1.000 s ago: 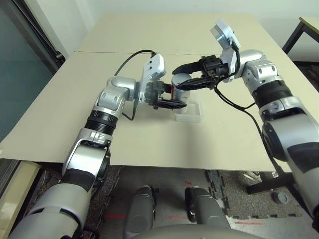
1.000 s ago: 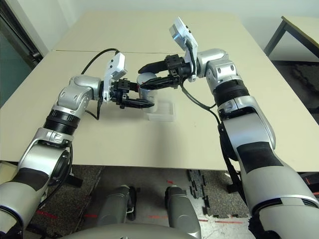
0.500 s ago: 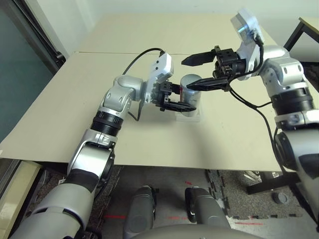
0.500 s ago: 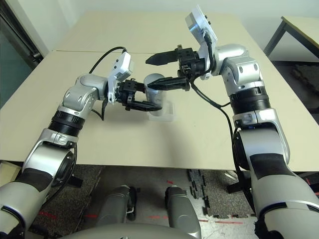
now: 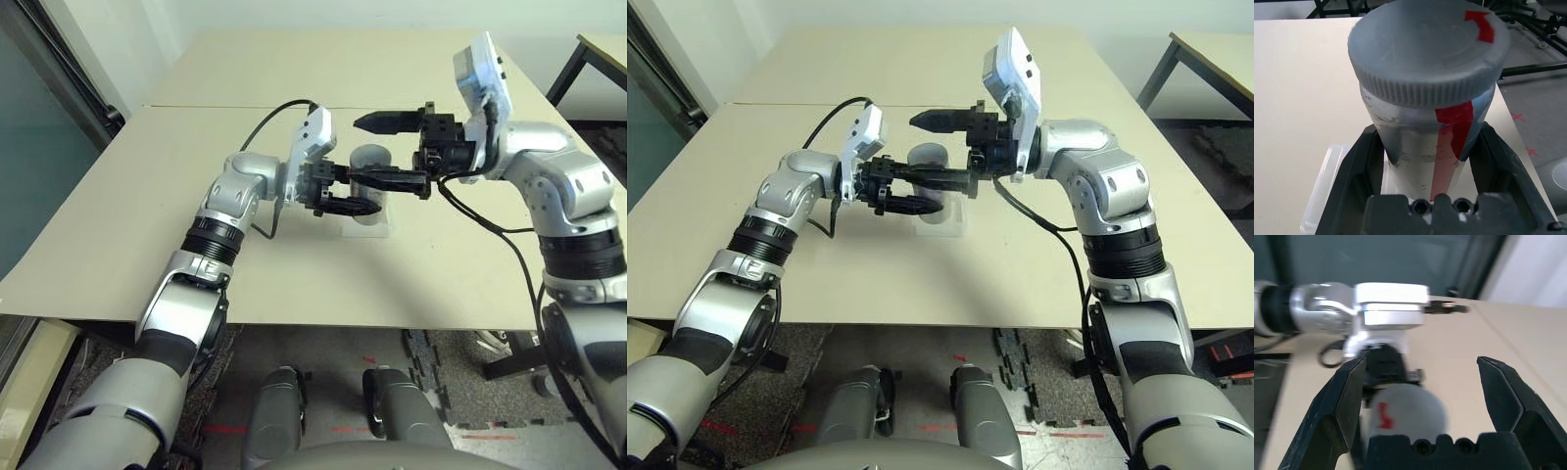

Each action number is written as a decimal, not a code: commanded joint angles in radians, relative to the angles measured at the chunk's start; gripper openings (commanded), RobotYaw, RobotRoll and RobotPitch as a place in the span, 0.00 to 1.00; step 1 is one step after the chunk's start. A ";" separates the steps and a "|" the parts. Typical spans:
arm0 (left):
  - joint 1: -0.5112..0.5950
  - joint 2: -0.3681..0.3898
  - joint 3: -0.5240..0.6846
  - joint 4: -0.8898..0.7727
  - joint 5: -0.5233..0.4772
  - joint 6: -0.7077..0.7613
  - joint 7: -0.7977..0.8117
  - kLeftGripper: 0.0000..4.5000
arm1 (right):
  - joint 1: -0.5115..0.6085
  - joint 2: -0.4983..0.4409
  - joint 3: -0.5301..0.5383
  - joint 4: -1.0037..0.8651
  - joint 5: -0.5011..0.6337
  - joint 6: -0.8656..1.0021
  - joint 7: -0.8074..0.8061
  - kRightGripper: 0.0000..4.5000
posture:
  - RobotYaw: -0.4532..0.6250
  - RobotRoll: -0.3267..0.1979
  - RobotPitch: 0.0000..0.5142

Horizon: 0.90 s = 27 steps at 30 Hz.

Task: Pour the medicine from the bottle into the box.

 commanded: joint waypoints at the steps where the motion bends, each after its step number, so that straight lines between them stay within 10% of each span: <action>1: -0.028 0.003 0.004 0.016 0.009 -0.016 0.002 0.60 | -0.019 0.012 0.026 0.015 -0.025 -0.009 -0.020 1.00 | 0.37 0.62 0.17; 27: -0.016 0.001 0.005 0.006 0.002 -0.007 0.027 0.60 | 0.013 0.026 0.049 0.018 -0.053 0.052 -0.113 1.00 | 0.38 0.62 0.18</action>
